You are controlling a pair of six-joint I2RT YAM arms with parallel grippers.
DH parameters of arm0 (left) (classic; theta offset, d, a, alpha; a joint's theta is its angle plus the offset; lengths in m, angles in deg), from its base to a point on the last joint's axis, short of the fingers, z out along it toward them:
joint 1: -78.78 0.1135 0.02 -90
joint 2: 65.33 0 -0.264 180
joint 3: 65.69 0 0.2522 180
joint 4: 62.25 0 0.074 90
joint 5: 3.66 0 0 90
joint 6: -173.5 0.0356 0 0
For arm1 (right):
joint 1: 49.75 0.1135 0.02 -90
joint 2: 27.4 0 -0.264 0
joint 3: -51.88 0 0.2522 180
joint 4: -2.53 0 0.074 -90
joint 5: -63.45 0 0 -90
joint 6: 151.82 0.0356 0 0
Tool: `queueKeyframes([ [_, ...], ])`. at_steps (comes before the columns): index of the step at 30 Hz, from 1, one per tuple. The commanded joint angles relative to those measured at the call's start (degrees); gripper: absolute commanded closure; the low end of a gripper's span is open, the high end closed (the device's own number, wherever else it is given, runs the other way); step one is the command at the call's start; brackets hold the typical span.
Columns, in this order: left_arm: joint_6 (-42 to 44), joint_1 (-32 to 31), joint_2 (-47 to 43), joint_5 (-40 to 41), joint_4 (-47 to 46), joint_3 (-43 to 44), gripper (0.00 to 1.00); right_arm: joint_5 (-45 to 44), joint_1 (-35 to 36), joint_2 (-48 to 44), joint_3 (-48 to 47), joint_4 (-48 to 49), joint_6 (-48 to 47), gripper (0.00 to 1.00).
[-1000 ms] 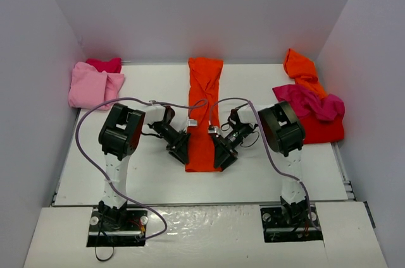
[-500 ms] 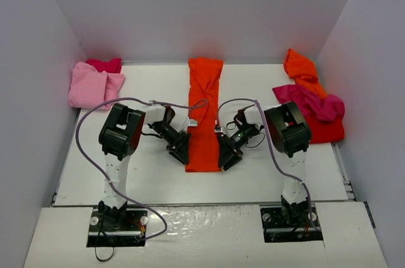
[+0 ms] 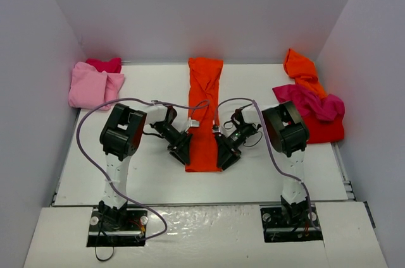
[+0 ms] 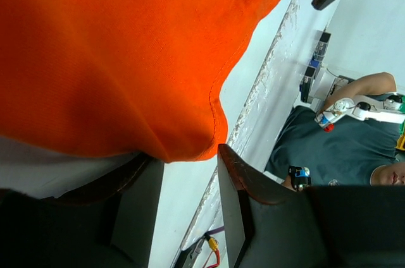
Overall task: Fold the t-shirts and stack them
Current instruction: Grab the bottom of the folded rectangular tshirt with both arms
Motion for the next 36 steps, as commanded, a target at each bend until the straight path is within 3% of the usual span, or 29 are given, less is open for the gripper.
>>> queueKeyframes([
  [1,2.13,-0.56,-1.51,-0.32,2.19,1.98,0.64,-6.84,1.08,2.80,-1.04,3.55,-0.43,0.55],
  [9,2.31,-0.65,-0.33,-0.34,2.44,2.42,0.64,-6.92,2.96,3.38,-1.28,3.50,-0.53,0.57],
  [14,2.56,-0.74,-0.15,-0.43,2.52,2.51,0.65,-7.54,3.66,4.16,-1.79,3.49,-0.44,0.68],
  [18,2.74,-0.74,-0.06,-0.51,2.54,2.42,0.73,-8.31,4.10,4.71,-2.08,3.49,-0.27,0.91],
  [21,2.97,-0.74,0.12,-0.77,2.73,2.46,0.91,-8.85,4.21,4.48,-2.03,3.57,-0.37,0.97],
  [23,3.35,-0.74,0.23,-0.81,2.99,2.70,1.00,-9.34,4.29,4.10,-1.78,3.51,-0.46,0.99],
  [29,6.73,-0.83,-0.45,-1.66,5.87,3.09,1.00,-10.62,4.29,1.33,-1.07,3.52,-1.24,1.00],
  [36,11.62,-1.06,-2.92,-3.29,10.45,3.89,1.00,-11.76,4.40,-8.21,1.52,3.49,-2.62,1.00],
])
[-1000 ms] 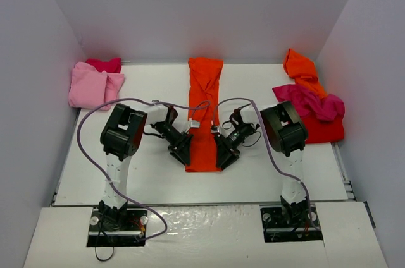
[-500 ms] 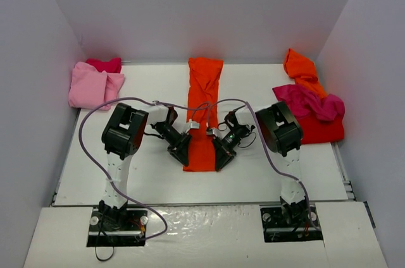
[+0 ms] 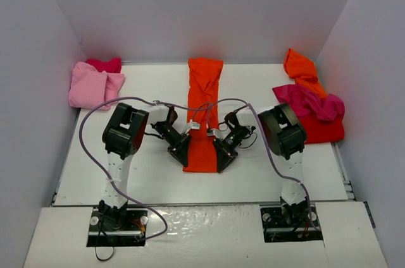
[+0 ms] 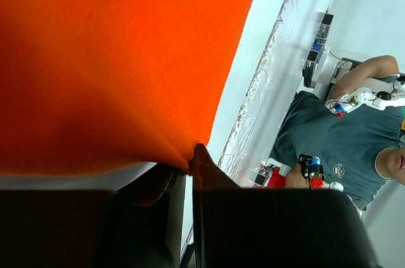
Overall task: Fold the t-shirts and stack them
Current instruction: Grab the bottom of the folded rectangular tshirt with both arms, then fold the folded rectangular tshirt in 1/3 of the way
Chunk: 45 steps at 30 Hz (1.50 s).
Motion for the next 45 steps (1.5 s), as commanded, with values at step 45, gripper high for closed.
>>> queueKeyframes([
  [45,21.48,4.86,-2.54,-1.20,32.95,30.86,1.00,-0.54,-10.76,-6.68,-27.00,-11.33,-10.24,1.00],
])
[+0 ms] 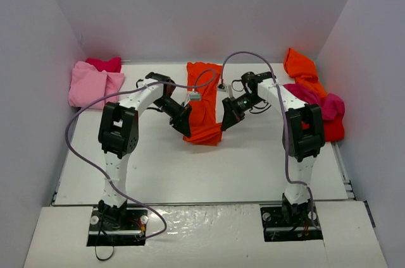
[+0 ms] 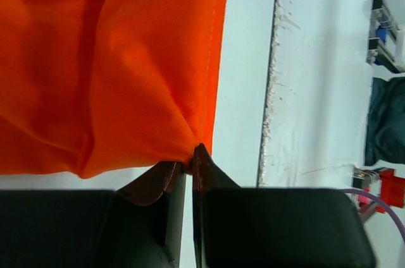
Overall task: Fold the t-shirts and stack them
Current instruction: Fold the folded rectangular tshirt in 1/3 of the way
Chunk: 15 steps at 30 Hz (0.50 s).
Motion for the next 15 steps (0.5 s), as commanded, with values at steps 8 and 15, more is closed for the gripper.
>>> queueKeyframes([
  [8,-4.63,3.80,5.57,4.27,20.42,26.98,1.00,-2.13,-0.26,9.01,-18.19,-2.59,2.00,1.00],
  [15,-6.91,4.89,11.70,6.32,20.45,36.08,1.00,-3.50,0.01,12.91,-23.82,-1.65,3.62,1.00],
])
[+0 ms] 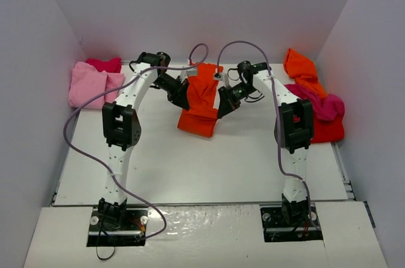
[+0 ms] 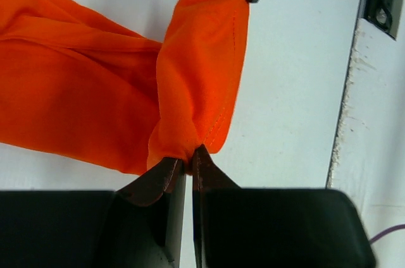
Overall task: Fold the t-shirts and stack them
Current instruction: Fold the folded rectangular tshirt in 1/3 of the way
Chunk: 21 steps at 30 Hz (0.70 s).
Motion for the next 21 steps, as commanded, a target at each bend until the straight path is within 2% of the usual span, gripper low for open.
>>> queueKeyframes([
  [1,-1.32,0.96,2.07,0.20,18.65,4.72,1.00,-0.41,0.20,2.16,-5.71,-0.45,1.84,1.00],
  [4,-0.62,1.60,3.76,-0.44,18.65,4.73,1.00,-1.55,0.55,4.34,-8.24,2.01,3.80,1.00],
  [6,-0.02,2.04,4.82,-1.15,18.53,5.07,0.95,-3.26,1.10,5.74,-9.30,3.74,6.53,0.96],
  [8,-0.95,3.25,5.66,-2.28,17.68,6.05,0.72,-9.16,1.86,6.37,-9.74,8.62,8.97,0.76],
  [9,-2.34,3.74,5.99,-2.77,16.28,6.59,0.64,-10.64,1.98,6.26,-9.31,10.95,9.95,0.68],
  [12,-8.89,4.71,5.70,-3.30,8.77,7.21,0.55,-17.83,3.07,3.73,-6.50,19.39,14.06,0.56],
  [15,-12.67,5.16,4.89,-2.60,4.83,9.34,0.47,-25.44,5.27,-1.25,-1.47,28.12,14.90,0.51],
  [18,-15.05,5.45,4.63,-2.63,3.56,14.04,0.44,-29.85,7.09,-3.74,-0.31,29.85,13.20,0.54],
  [19,-15.31,5.58,4.49,-2.77,3.59,15.09,0.44,-31.15,7.57,-4.38,-0.04,30.10,12.98,0.59],
  [20,-15.21,5.64,4.17,-3.10,3.75,15.11,0.44,-31.77,7.69,-5.15,0.23,30.21,12.71,0.73],
  [21,-14.85,5.65,3.67,-3.37,3.87,14.52,0.44,-32.75,7.76,-6.40,0.94,30.87,12.75,0.82],
])
